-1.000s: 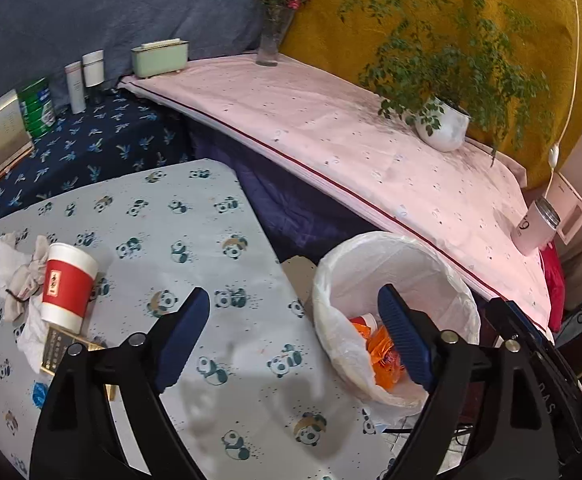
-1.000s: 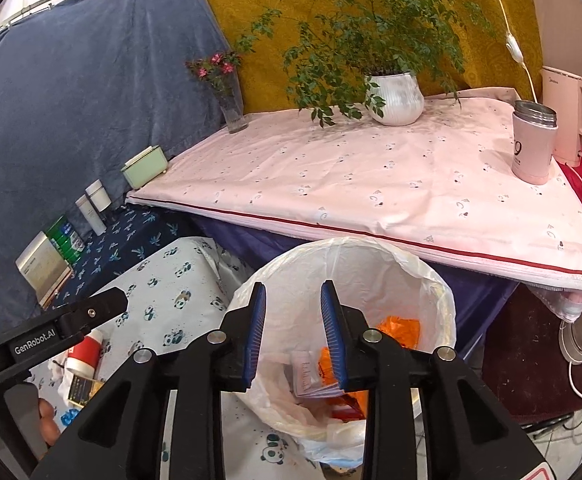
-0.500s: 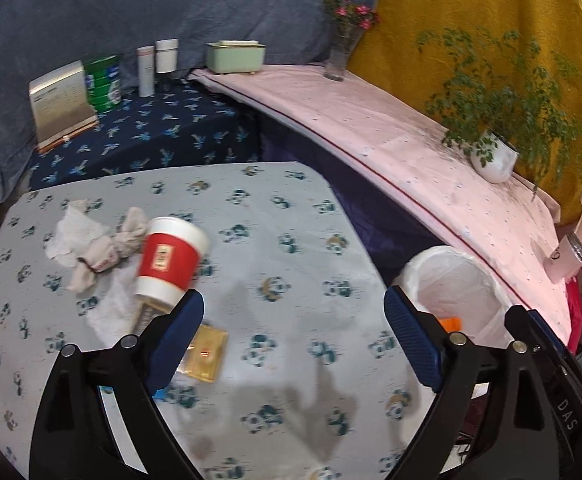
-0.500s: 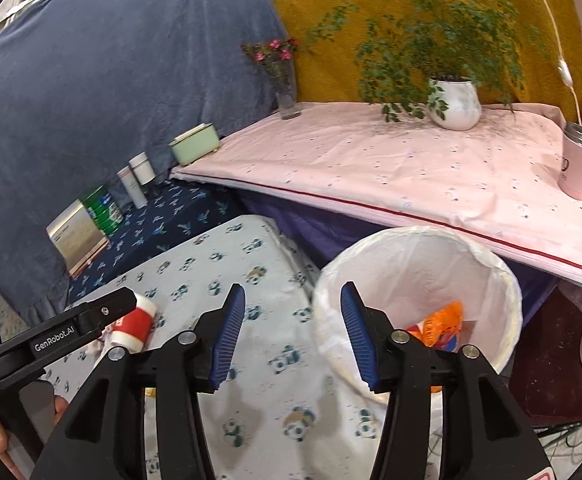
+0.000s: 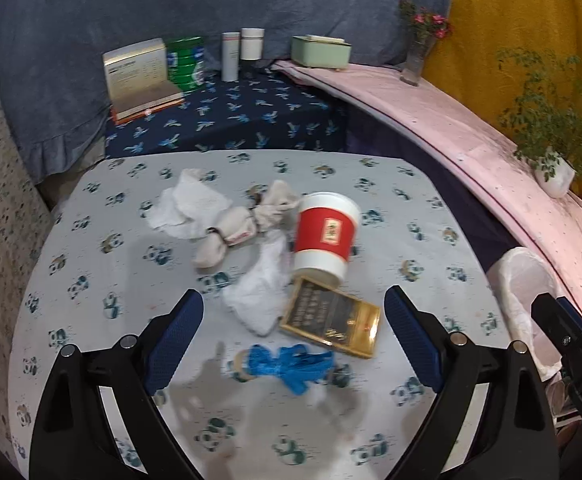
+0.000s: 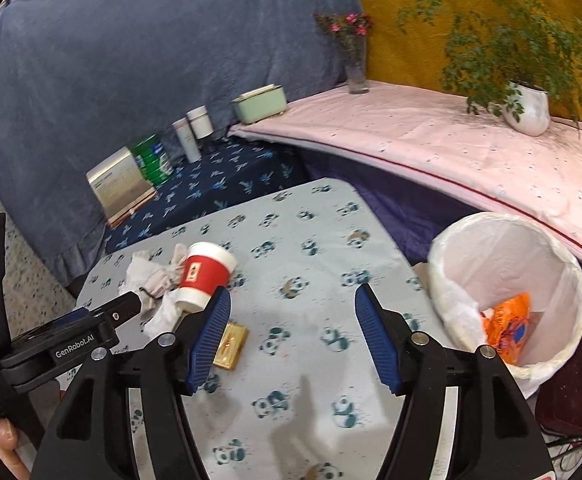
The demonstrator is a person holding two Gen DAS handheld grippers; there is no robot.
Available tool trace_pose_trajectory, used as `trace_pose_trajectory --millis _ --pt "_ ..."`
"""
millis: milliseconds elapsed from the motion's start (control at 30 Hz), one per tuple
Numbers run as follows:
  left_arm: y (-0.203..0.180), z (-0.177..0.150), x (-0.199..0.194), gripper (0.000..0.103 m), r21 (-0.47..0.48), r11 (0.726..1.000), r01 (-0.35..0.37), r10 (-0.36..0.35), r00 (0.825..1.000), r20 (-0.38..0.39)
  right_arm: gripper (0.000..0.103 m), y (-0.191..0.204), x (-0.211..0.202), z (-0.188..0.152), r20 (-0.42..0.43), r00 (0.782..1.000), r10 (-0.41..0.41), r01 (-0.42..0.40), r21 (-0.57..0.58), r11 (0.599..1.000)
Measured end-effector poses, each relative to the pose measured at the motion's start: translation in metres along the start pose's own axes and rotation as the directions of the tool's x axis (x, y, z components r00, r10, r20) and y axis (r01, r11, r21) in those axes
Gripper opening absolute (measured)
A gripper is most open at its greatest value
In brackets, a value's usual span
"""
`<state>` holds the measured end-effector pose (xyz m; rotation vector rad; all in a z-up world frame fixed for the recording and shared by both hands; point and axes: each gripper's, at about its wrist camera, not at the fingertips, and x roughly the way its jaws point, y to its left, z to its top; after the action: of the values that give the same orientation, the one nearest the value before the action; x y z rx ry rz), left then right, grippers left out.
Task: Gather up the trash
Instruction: 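Move both open tools back over the remaining trash on the table, then grasp the red paper cup with the right tool while the left tool grasps a white tissue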
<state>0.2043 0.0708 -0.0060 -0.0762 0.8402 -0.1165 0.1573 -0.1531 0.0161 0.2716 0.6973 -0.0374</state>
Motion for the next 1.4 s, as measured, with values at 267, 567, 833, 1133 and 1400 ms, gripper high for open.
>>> trace_pose_trajectory --millis 267,567,833,1133,1400 --pt "0.040 -0.008 0.010 0.088 0.002 0.997 -0.080 0.080 0.997 -0.002 0.067 0.042 0.034 -0.008 -0.071 0.997 0.035 -0.039 -0.050 0.998" --pt "0.075 -0.012 0.034 0.088 -0.030 0.994 -0.105 0.104 0.994 -0.032 0.071 0.083 0.087 -0.007 -0.143 0.988 0.054 -0.067 -0.083 0.994" --pt "0.089 -0.010 0.053 0.088 -0.054 0.995 -0.087 0.084 0.995 -0.049 0.073 0.103 0.139 -0.004 -0.199 0.979 0.040 -0.062 -0.103 0.993" --pt "0.089 -0.005 0.070 0.088 -0.044 0.995 -0.095 0.092 0.994 -0.058 0.076 0.111 0.178 -0.002 -0.239 0.970 0.043 -0.064 -0.080 0.995" --pt "0.086 -0.006 0.075 0.088 -0.038 0.997 -0.069 0.066 0.995 -0.080 0.058 0.108 0.194 -0.007 -0.273 0.961 0.045 -0.068 -0.075 0.995"
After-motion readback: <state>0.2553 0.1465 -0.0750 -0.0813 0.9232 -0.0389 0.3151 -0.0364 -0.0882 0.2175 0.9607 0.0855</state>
